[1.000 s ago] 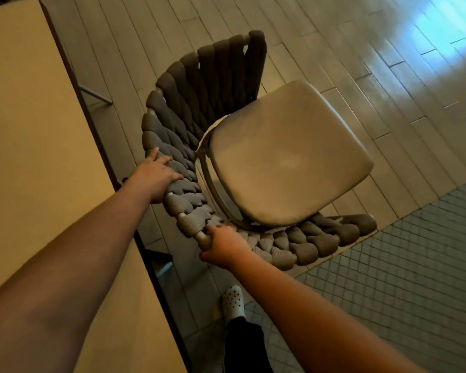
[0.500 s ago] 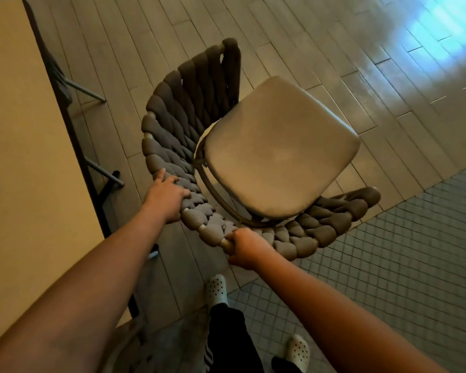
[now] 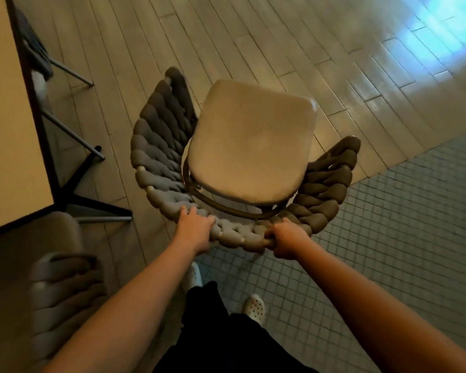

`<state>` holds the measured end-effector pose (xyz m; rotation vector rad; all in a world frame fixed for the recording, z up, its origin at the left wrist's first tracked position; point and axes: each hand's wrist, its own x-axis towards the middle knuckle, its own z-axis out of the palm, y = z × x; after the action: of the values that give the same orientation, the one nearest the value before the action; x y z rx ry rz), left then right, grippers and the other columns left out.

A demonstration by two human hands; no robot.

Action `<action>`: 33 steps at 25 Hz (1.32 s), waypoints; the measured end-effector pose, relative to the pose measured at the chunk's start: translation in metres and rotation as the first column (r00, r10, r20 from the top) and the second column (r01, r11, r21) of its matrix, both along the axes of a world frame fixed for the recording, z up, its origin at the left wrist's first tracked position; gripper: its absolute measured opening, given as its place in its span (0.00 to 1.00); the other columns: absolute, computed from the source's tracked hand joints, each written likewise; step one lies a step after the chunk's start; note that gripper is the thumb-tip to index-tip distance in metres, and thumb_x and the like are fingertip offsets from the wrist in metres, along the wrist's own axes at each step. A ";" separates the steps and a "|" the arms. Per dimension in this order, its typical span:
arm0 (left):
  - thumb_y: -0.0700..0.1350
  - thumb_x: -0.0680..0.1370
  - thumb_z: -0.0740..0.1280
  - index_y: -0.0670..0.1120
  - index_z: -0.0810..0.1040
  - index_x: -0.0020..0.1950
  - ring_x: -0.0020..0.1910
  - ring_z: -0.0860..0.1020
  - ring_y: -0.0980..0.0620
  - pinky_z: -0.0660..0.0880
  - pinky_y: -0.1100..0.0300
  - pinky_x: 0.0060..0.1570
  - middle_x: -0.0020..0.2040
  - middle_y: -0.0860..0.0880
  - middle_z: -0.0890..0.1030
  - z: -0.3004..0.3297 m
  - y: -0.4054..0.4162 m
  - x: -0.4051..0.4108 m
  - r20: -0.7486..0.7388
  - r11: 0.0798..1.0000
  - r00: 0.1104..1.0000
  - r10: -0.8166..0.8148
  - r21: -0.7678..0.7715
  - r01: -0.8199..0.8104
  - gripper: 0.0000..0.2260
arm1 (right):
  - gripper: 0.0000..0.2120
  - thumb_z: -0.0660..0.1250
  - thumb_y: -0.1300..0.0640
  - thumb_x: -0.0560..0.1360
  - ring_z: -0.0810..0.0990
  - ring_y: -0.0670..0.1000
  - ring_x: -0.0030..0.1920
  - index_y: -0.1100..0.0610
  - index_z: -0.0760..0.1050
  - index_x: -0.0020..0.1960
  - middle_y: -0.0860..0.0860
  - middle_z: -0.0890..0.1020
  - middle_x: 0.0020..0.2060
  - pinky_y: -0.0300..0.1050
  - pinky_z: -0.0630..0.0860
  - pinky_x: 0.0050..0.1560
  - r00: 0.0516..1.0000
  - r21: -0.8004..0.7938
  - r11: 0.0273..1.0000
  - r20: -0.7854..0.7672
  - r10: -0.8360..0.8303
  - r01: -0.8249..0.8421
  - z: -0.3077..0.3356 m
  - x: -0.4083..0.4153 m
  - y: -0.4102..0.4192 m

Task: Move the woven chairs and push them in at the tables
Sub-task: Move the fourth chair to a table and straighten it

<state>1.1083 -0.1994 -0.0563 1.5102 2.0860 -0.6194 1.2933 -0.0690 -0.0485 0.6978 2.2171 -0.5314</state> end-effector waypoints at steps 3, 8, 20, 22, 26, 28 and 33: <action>0.56 0.71 0.66 0.58 0.66 0.69 0.68 0.64 0.44 0.59 0.48 0.66 0.69 0.49 0.70 0.003 -0.011 0.028 0.138 0.996 0.987 -0.077 -0.044 0.084 0.26 | 0.19 0.65 0.51 0.71 0.68 0.55 0.60 0.48 0.70 0.61 0.51 0.76 0.56 0.47 0.68 0.55 0.995 0.118 0.993 0.097 0.015 -0.026 -0.008 0.062 -0.004; 0.61 0.69 0.64 0.58 0.65 0.70 0.66 0.71 0.46 0.65 0.50 0.65 0.69 0.50 0.72 -0.006 -0.025 0.040 0.104 0.989 0.987 -0.122 -0.071 0.130 0.29 | 0.29 0.67 0.50 0.69 0.65 0.59 0.65 0.53 0.63 0.67 0.54 0.69 0.65 0.55 0.62 0.65 0.979 0.154 0.982 -0.157 0.130 -0.106 -0.039 0.093 -0.032; 0.73 0.66 0.57 0.61 0.71 0.65 0.50 0.80 0.50 0.69 0.59 0.42 0.52 0.52 0.83 -0.020 0.001 0.017 0.015 0.988 0.992 -0.126 0.088 0.125 0.31 | 0.20 0.71 0.42 0.64 0.79 0.57 0.38 0.54 0.78 0.49 0.54 0.79 0.46 0.41 0.69 0.31 0.907 0.096 0.960 -0.315 0.280 -0.263 -0.029 0.068 0.014; 0.74 0.65 0.57 0.61 0.73 0.64 0.48 0.80 0.50 0.67 0.60 0.40 0.50 0.52 0.83 -0.019 0.018 0.006 0.006 0.986 0.997 -0.080 0.146 0.078 0.32 | 0.22 0.64 0.43 0.70 0.77 0.59 0.47 0.55 0.75 0.57 0.56 0.76 0.54 0.44 0.67 0.38 0.910 0.124 0.963 -0.317 0.266 -0.238 -0.032 0.050 0.041; 0.72 0.65 0.61 0.61 0.76 0.59 0.49 0.80 0.50 0.71 0.60 0.44 0.49 0.53 0.84 -0.022 0.058 -0.019 0.042 0.964 0.999 0.032 0.263 -0.042 0.27 | 0.23 0.61 0.37 0.70 0.75 0.56 0.47 0.51 0.75 0.57 0.53 0.74 0.55 0.43 0.66 0.38 0.886 0.189 0.935 -0.309 0.347 -0.300 -0.031 0.004 0.107; 0.71 0.65 0.63 0.61 0.78 0.57 0.48 0.80 0.49 0.71 0.59 0.44 0.49 0.53 0.84 -0.026 0.082 -0.037 0.070 0.946 0.993 0.098 0.302 -0.115 0.25 | 0.22 0.60 0.36 0.69 0.74 0.53 0.48 0.48 0.74 0.57 0.51 0.72 0.56 0.43 0.67 0.37 0.880 0.190 0.916 -0.263 0.395 -0.355 -0.030 -0.025 0.143; 0.72 0.63 0.60 0.60 0.79 0.54 0.45 0.80 0.50 0.70 0.60 0.39 0.45 0.53 0.84 -0.034 0.152 -0.100 0.075 0.916 0.976 0.205 0.336 -0.218 0.26 | 0.18 0.63 0.41 0.70 0.72 0.51 0.49 0.45 0.72 0.58 0.50 0.71 0.57 0.43 0.66 0.36 0.880 0.224 0.899 -0.217 0.422 -0.376 -0.034 -0.112 0.228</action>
<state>1.0080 -0.0471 -0.0904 1.4269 2.3766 -0.1476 1.1815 0.1589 -0.0820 0.2413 2.5896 -0.2257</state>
